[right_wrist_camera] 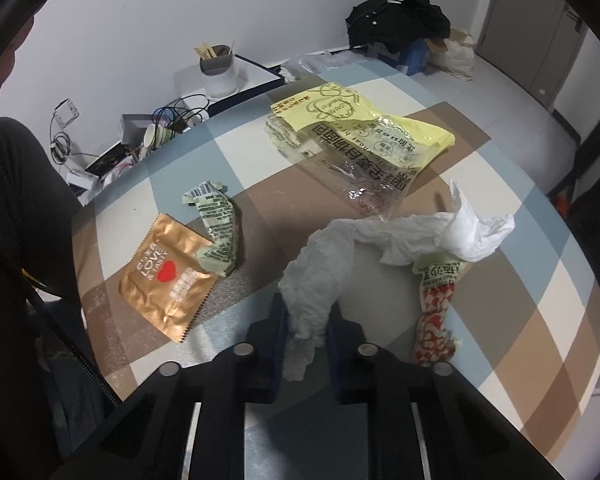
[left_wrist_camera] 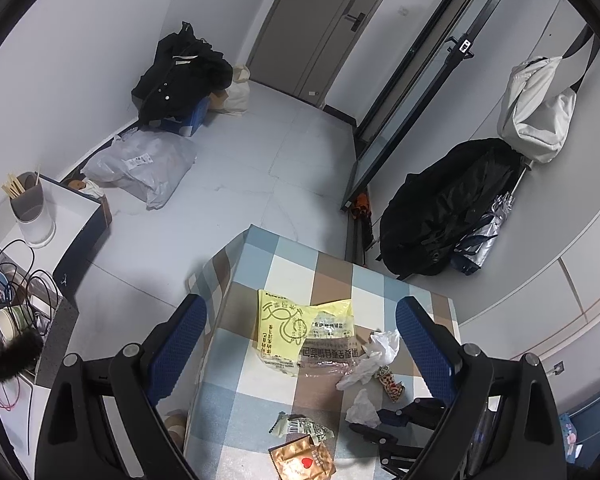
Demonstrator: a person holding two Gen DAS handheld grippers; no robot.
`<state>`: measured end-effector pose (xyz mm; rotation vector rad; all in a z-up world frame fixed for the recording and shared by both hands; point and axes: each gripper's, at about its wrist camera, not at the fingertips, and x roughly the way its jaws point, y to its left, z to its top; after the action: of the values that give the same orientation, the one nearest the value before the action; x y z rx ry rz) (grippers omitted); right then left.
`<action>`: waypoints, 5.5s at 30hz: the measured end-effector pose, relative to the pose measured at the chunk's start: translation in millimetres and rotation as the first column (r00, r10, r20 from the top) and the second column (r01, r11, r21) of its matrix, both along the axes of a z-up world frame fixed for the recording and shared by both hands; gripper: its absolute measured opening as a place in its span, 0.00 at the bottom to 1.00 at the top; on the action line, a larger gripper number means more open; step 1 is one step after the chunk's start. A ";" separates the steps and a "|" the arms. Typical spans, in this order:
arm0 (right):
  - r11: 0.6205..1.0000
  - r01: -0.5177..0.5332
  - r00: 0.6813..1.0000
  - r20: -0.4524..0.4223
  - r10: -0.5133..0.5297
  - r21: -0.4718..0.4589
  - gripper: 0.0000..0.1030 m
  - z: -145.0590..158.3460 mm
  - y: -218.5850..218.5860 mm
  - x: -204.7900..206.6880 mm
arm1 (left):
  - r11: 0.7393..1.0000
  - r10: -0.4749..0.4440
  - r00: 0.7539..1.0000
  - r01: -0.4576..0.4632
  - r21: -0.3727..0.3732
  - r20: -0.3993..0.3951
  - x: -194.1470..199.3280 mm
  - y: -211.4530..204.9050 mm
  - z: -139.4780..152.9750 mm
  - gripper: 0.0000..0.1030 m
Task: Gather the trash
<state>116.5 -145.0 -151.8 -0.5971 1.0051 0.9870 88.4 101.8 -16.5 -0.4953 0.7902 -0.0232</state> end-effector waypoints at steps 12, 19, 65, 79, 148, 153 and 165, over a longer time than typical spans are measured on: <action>0.980 0.135 0.991 -0.023 -0.133 0.145 0.11 36.2 -37.6 -3.8 | 0.992 -0.083 0.996 0.084 0.090 -0.019 19.1 -39.4 -6.0 0.91; 0.940 0.240 0.971 -0.043 -0.236 0.242 0.10 59.9 -77.5 9.5 | 0.969 -0.231 0.971 0.236 0.079 -0.067 36.8 -81.5 -17.7 0.91; 0.832 0.463 0.885 -0.111 -0.452 0.306 0.10 62.4 -170.1 67.2 | 0.903 -0.422 0.883 0.389 -0.181 -0.207 80.4 -137.0 -63.7 0.09; 0.806 0.496 0.861 -0.063 -0.505 0.324 0.10 75.5 -170.2 47.8 | 0.808 -0.588 0.793 0.563 -0.173 -0.162 6.8 -169.4 -55.7 0.09; 0.684 0.586 0.780 -0.073 -0.621 0.434 0.11 120.7 -238.6 12.8 | 0.843 -0.462 0.825 0.523 0.128 -0.327 -37.5 -214.3 -64.9 0.06; 0.644 0.567 0.763 -0.033 -0.645 0.514 0.11 158.1 -262.0 -6.7 | 0.848 -0.476 0.848 0.513 0.134 -0.233 -29.8 -217.9 -29.6 0.06; 0.536 0.572 0.661 0.038 -0.749 0.621 0.11 214.7 -350.9 -57.4 | 0.766 -0.622 0.781 0.622 0.159 -0.058 -8.7 -320.5 31.1 0.06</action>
<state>59.2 -495.8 62.9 0.1715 0.5229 0.4115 79.7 -218.7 14.6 -0.0468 0.9223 -0.5750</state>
